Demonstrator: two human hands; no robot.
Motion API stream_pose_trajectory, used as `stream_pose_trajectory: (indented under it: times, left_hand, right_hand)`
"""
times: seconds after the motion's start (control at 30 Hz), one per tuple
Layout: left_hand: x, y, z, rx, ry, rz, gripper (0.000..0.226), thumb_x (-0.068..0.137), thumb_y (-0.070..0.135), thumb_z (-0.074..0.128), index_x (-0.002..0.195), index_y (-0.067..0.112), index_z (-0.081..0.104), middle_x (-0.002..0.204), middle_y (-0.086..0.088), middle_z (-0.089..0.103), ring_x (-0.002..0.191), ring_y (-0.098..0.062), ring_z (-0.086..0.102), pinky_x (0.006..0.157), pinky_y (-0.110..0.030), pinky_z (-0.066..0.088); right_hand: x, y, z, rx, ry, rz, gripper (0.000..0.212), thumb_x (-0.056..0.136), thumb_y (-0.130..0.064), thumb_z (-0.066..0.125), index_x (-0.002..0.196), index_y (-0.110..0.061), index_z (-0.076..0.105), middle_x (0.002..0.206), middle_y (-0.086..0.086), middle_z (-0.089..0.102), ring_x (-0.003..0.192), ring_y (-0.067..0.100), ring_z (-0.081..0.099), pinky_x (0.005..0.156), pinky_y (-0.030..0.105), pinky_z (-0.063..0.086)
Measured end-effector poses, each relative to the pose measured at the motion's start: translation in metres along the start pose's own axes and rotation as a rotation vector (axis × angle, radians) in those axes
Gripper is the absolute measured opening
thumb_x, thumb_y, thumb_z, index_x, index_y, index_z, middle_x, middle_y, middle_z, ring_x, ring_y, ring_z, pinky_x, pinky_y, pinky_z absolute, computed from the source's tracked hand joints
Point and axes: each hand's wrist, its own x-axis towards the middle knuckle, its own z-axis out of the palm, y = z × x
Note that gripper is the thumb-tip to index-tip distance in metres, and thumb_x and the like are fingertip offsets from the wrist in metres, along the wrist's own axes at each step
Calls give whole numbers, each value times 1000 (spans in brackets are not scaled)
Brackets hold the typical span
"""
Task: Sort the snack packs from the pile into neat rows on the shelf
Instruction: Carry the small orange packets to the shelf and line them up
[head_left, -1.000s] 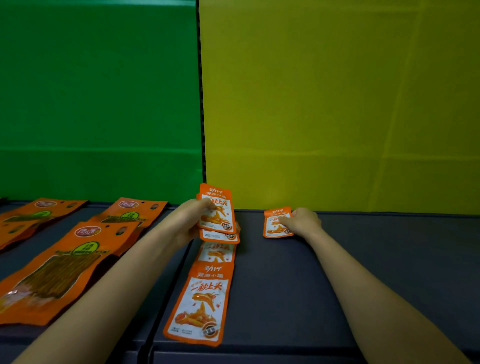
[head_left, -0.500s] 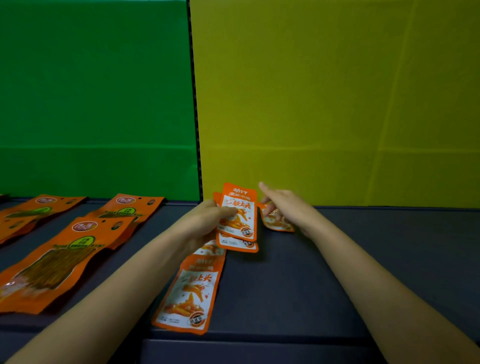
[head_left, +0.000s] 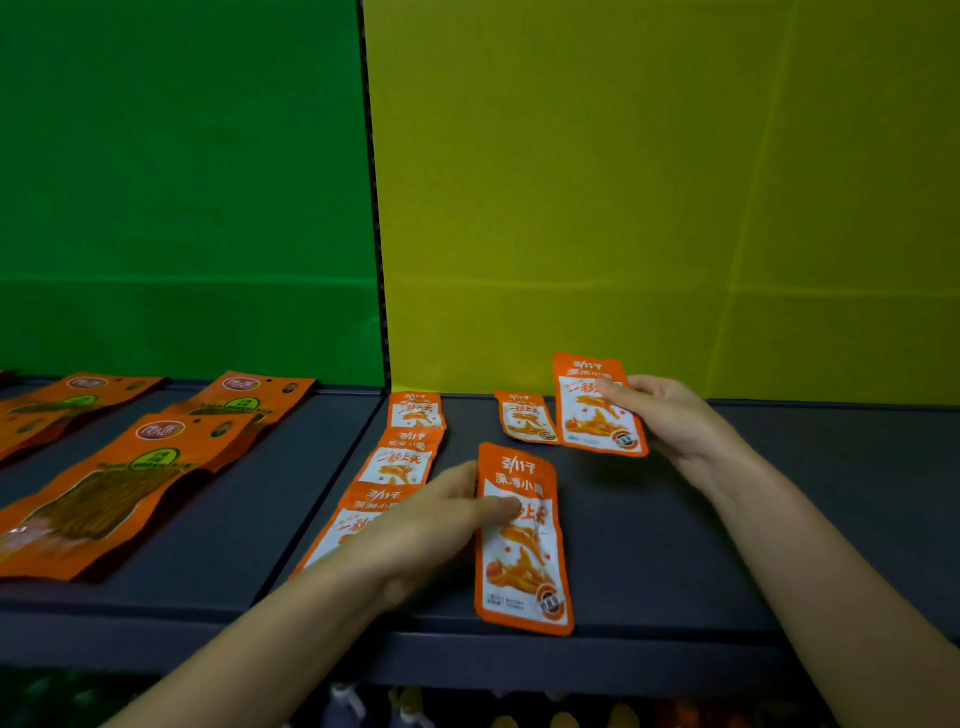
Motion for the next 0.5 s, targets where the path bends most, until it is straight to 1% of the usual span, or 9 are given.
stream_pose_trajectory:
  times: [0.07, 0.1, 0.17, 0.23, 0.3, 0.33, 0.4, 0.47, 0.5]
  left_hand:
    - [-2, -5, 4, 107, 46, 48, 10, 91, 16, 55, 98, 24, 55, 90, 4, 72, 79, -11, 71, 80, -30, 58]
    - [-1, -6, 5, 203, 77, 69, 9, 91, 21, 55, 100, 24, 54, 95, 4, 71, 84, -12, 70, 83, -33, 57]
    - [2, -8, 7, 415, 153, 108, 20, 90, 30, 56, 106, 18, 51, 103, 0, 69, 90, -15, 69, 86, -36, 56]
    - [6, -8, 9, 584, 224, 142, 31, 90, 36, 53, 111, 14, 48, 109, -3, 67, 94, -18, 67, 86, -38, 55]
    - [10, -10, 11, 805, 284, 161, 37, 91, 43, 49, 113, 14, 47, 110, -3, 65, 97, -19, 64, 86, -39, 53]
    - [12, -13, 12, 918, 310, 163, 39, 91, 47, 46, 112, 14, 47, 110, -4, 64, 97, -19, 63, 85, -39, 52]
    - [15, -17, 14, 1085, 371, 179, 42, 91, 51, 41, 111, 14, 48, 109, -6, 63, 98, -23, 60, 80, -36, 48]
    - [16, -20, 17, 1138, 407, 199, 43, 91, 53, 40, 110, 15, 50, 109, -6, 63, 97, -24, 59, 77, -35, 45]
    - [17, -21, 17, 1143, 414, 201, 43, 91, 53, 40, 108, 15, 51, 108, -6, 63, 97, -24, 59, 76, -35, 44]
  right_hand:
    - [3, 2, 5, -3, -11, 24, 21, 84, -25, 64, 100, -11, 63, 63, -4, 70, 46, 0, 63, 50, 14, 50]
    - [4, 3, 10, -24, -22, 27, 24, 84, -25, 64, 103, -10, 63, 68, -1, 69, 46, -1, 62, 51, 14, 49]
    - [4, 3, 20, -61, -32, 20, 28, 84, -26, 65, 105, -8, 62, 75, 1, 67, 49, 0, 63, 55, 14, 49]
    - [4, 3, 29, -67, -24, 7, 27, 84, -25, 65, 105, -8, 62, 78, 1, 67, 58, 6, 63, 56, 14, 50]
    - [4, 6, 36, -77, -18, -9, 25, 85, -22, 65, 104, -5, 62, 87, 6, 68, 64, 9, 61, 55, 13, 50]
    - [4, 9, 39, -91, -16, -13, 24, 85, -20, 66, 103, -4, 63, 93, 10, 69, 66, 11, 61, 59, 16, 50]
    - [3, 17, 46, -139, -11, -20, 24, 84, -16, 67, 102, -1, 65, 103, 17, 69, 74, 19, 65, 71, 26, 52]
    - [4, 25, 50, -214, -13, -11, 26, 82, -17, 68, 103, -1, 66, 106, 18, 70, 87, 25, 68, 82, 37, 54]
    - [5, 27, 51, -249, -13, -10, 27, 82, -19, 69, 103, -3, 66, 106, 17, 70, 91, 26, 68, 87, 38, 54]
